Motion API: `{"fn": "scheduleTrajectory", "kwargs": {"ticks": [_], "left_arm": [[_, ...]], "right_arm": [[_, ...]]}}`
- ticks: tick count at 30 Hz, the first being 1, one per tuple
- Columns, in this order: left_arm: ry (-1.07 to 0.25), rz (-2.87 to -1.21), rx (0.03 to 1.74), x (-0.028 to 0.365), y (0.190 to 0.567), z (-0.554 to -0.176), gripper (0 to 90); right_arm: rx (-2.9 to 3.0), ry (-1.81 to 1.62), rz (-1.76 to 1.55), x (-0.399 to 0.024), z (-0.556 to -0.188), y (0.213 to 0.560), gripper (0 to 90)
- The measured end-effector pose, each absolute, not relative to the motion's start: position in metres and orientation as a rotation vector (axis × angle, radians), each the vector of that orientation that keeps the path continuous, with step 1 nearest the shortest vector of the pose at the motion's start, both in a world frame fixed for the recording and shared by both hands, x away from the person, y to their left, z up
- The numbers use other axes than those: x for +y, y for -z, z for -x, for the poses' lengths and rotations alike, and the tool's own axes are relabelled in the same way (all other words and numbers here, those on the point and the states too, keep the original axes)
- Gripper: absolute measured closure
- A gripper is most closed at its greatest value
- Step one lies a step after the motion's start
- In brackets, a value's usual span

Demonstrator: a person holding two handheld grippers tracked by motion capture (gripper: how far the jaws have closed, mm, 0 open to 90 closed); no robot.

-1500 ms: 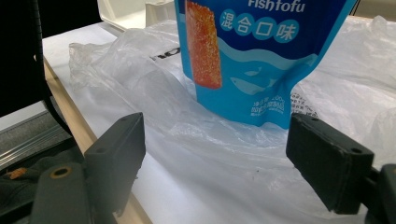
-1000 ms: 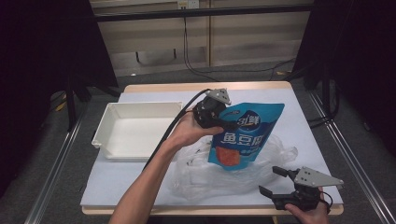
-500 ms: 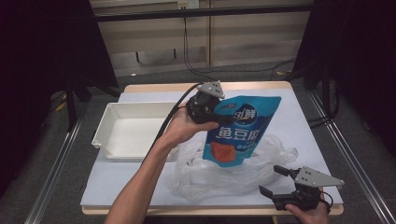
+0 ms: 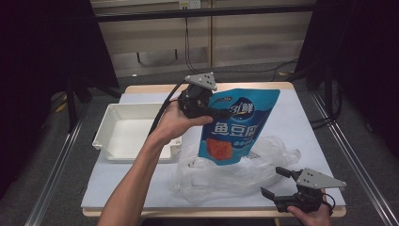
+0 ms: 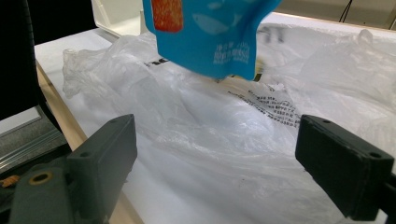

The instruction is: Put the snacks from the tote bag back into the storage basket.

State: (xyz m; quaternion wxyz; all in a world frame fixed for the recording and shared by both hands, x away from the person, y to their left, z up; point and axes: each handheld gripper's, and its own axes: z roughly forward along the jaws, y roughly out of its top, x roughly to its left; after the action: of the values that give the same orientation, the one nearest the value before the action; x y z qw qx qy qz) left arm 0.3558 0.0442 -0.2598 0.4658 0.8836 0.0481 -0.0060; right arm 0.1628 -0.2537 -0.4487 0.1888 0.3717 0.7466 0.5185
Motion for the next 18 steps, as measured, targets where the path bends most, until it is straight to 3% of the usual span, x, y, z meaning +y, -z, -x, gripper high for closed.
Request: {"fn": "scheduleTrajectory", "kwargs": {"ticks": [18], "left_arm": [[-0.033,-2.168,0.142,0.07,0.239,-0.359,90.0]], "right_arm": [[2.095,-1.457,-1.043,-0.254,-0.163,0.449,12.8]]}}
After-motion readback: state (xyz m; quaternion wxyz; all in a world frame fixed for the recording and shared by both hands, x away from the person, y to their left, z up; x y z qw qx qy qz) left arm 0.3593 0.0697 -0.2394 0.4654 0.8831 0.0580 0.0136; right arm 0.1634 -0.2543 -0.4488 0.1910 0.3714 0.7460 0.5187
